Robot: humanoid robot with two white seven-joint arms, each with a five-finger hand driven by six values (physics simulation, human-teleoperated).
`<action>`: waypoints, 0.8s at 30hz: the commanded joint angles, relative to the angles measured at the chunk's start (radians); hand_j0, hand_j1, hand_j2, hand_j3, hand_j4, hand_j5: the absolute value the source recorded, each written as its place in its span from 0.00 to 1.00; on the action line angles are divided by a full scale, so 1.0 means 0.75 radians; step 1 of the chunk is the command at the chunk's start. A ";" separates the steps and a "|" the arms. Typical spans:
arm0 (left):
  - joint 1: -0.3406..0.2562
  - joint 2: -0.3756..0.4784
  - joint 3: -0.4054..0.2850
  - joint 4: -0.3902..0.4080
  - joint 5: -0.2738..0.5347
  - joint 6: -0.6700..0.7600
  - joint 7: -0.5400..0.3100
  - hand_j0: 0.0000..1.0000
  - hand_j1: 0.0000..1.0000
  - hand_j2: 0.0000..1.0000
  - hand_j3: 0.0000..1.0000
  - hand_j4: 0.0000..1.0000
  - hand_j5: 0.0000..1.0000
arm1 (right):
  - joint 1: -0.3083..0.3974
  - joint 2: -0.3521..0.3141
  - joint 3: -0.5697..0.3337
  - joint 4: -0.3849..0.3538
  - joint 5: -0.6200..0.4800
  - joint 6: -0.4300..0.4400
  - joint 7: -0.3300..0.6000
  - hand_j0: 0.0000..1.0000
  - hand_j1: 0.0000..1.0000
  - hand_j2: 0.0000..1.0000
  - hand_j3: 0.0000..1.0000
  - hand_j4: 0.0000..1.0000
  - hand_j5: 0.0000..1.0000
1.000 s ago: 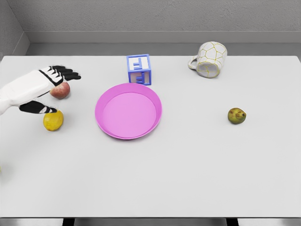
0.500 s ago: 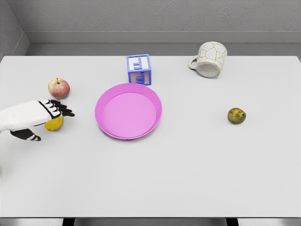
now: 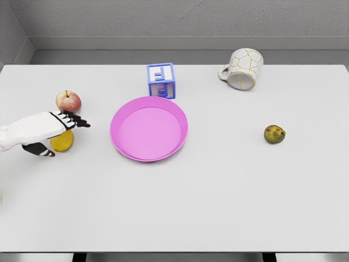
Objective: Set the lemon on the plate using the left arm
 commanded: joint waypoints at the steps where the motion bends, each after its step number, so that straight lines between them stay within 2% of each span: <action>1: 0.002 -0.007 -0.004 0.004 -0.003 0.002 0.000 1.00 1.00 1.00 1.00 1.00 1.00 | 0.000 0.000 0.000 0.000 0.000 0.000 0.000 1.00 1.00 1.00 1.00 1.00 1.00; 5: 0.002 -0.005 -0.006 0.004 -0.044 0.002 0.000 1.00 1.00 1.00 1.00 1.00 1.00 | 0.000 0.000 0.000 0.000 0.000 0.000 0.000 1.00 1.00 1.00 1.00 1.00 1.00; 10: 0.004 -0.005 -0.006 0.001 -0.110 0.002 0.000 0.88 0.88 0.88 0.88 0.88 0.88 | 0.000 0.000 0.000 0.000 0.000 0.000 0.000 1.00 1.00 1.00 1.00 1.00 1.00; 16: 0.004 0.001 -0.006 0.004 -0.144 0.002 0.000 0.88 0.88 0.88 0.88 0.88 0.88 | 0.000 0.000 0.000 0.000 0.000 0.000 0.000 1.00 1.00 1.00 1.00 1.00 1.00; 24: 0.004 -0.005 -0.006 0.004 -0.187 0.002 0.000 0.74 0.74 0.74 0.74 0.74 0.74 | 0.000 0.000 0.000 0.000 0.000 0.000 0.000 1.00 1.00 1.00 1.00 1.00 1.00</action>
